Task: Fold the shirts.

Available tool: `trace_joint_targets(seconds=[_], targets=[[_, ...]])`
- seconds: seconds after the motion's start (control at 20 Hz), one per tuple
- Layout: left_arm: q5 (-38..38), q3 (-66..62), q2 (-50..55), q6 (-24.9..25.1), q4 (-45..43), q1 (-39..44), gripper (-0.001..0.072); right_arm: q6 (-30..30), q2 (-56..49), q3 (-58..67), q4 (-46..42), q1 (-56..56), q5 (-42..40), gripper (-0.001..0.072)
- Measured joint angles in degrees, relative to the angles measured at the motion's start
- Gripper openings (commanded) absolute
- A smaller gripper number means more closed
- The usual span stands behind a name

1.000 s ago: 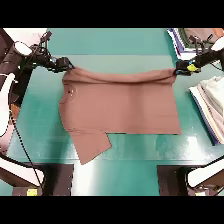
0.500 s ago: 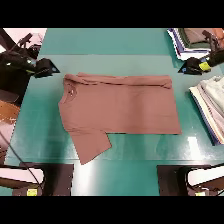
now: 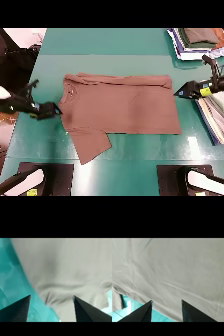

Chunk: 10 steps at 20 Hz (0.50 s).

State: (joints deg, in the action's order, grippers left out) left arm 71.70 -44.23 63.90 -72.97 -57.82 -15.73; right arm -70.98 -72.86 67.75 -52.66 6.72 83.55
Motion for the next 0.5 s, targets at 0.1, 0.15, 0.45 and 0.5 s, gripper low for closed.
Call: trace_joint_targets(seconds=[0.1,0.15,0.45,0.5], targets=[[-1.64,5.55,-1.73,-0.02,0.92,-0.07,0.0621,0.24,3.50,-3.93,0.17,0.11,-1.33,0.0410],[-2.47,7.72,-2.27,0.13,1.86,-0.07,0.0621,0.31,4.83,-5.14,0.39,0.11,-1.92,0.0411],[-6.99,14.95,-3.43,1.75,8.07,-0.09,0.0620,0.52,9.16,-8.00,0.48,0.22,-3.69,0.0410],[-7.37,15.45,-3.50,2.14,8.94,-0.11,0.0508,0.55,9.40,-8.13,0.48,0.22,-3.89,0.0410]])
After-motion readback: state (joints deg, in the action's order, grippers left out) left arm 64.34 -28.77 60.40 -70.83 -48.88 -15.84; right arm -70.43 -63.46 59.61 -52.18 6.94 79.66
